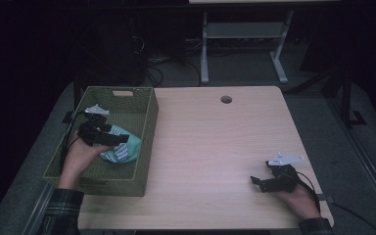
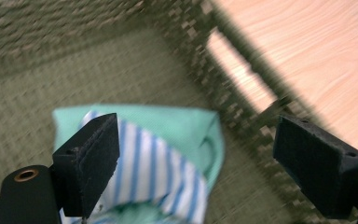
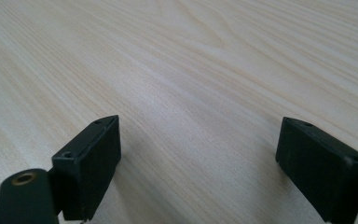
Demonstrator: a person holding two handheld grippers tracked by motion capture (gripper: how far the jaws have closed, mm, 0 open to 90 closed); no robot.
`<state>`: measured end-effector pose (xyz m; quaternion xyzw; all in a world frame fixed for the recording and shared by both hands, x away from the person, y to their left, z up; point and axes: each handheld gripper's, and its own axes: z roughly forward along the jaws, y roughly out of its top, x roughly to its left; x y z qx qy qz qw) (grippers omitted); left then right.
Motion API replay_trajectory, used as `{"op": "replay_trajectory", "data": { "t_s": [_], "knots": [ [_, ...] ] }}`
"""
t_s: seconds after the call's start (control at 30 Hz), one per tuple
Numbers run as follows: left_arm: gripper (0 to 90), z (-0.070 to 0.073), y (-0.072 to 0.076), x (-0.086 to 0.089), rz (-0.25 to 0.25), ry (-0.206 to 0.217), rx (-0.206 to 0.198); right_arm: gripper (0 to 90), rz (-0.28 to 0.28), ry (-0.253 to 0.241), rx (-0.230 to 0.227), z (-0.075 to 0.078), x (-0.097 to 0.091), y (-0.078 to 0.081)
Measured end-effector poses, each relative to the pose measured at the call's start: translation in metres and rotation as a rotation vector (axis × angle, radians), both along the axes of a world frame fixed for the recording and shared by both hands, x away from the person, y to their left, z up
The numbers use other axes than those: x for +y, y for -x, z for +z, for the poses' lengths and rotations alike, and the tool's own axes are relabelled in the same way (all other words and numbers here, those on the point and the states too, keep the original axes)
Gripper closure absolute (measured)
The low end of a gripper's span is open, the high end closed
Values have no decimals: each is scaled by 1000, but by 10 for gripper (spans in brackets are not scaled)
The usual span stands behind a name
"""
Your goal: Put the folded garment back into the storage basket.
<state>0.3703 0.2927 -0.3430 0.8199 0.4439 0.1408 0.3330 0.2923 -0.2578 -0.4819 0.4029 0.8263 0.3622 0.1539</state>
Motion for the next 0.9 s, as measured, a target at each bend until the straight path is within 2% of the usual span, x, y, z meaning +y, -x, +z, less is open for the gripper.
{"op": "replay_trajectory", "data": {
  "t_s": [0.17,0.3,0.5,0.77,0.9],
  "knots": [
    [142,9,4,-21,-40,28,-29,136,0,0,0,0,0,0],
    [142,13,6,-41,-75,49,-31,137,1,0,0,0,0,0],
    [142,13,8,-64,-118,71,-37,136,0,0,0,0,0,0],
    [143,11,12,-96,-143,85,-47,136,0,0,0,0,0,0],
    [143,8,15,-113,-177,87,-52,136,0,0,0,0,0,0]
  ]
}}
